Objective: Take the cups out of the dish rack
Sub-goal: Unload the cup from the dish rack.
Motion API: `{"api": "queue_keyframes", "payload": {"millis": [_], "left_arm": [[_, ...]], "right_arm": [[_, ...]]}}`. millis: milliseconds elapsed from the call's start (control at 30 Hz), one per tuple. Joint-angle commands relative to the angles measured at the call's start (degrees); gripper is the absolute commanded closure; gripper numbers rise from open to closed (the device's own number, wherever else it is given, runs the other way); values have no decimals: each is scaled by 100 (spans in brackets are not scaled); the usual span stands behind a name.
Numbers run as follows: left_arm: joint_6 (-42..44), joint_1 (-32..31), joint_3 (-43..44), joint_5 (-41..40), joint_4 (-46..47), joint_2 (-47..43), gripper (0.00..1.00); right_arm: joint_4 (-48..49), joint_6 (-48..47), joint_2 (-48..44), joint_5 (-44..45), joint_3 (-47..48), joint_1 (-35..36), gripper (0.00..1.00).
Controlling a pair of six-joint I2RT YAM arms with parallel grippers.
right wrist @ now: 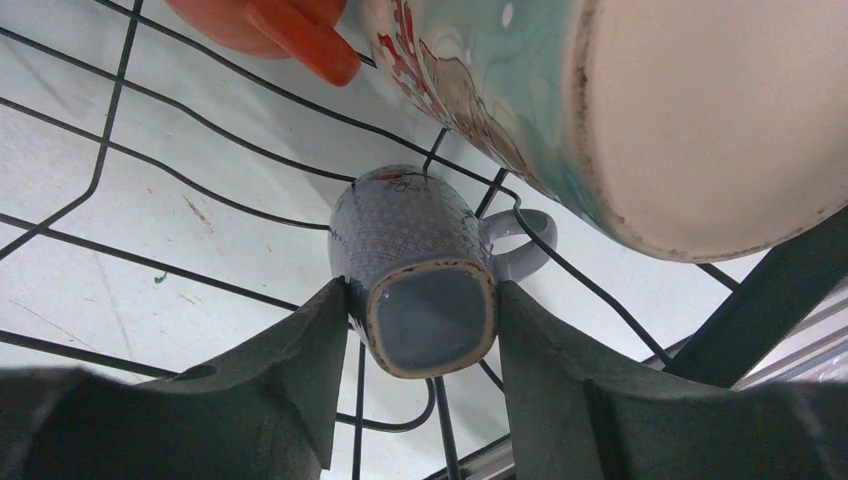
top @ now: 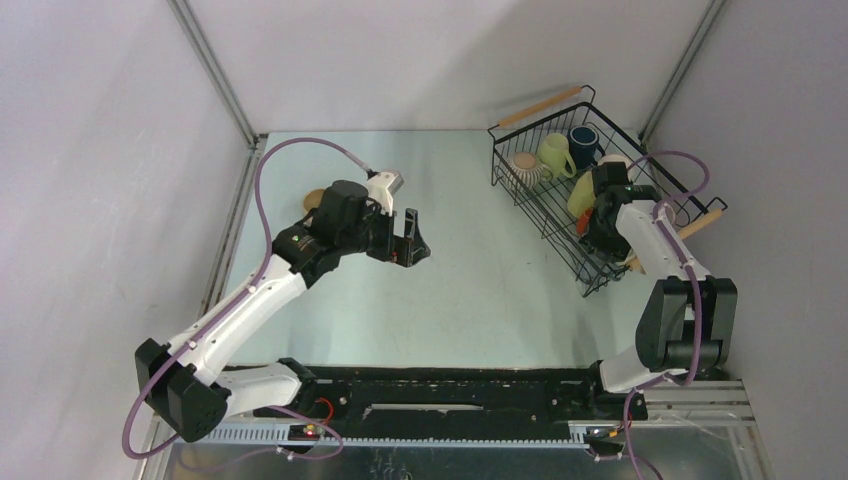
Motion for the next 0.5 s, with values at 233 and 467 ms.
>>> {"api": "queue_keyframes", "payload": {"millis": [233,467], "left_arm": [[55,-47,-181,-7,94,49,0],[55,-50,-182,-26,86,85,0]], "right_arm": [[385,350,28,-835,180,144,56],[399,458,-79,-825,379,96,61]]}}
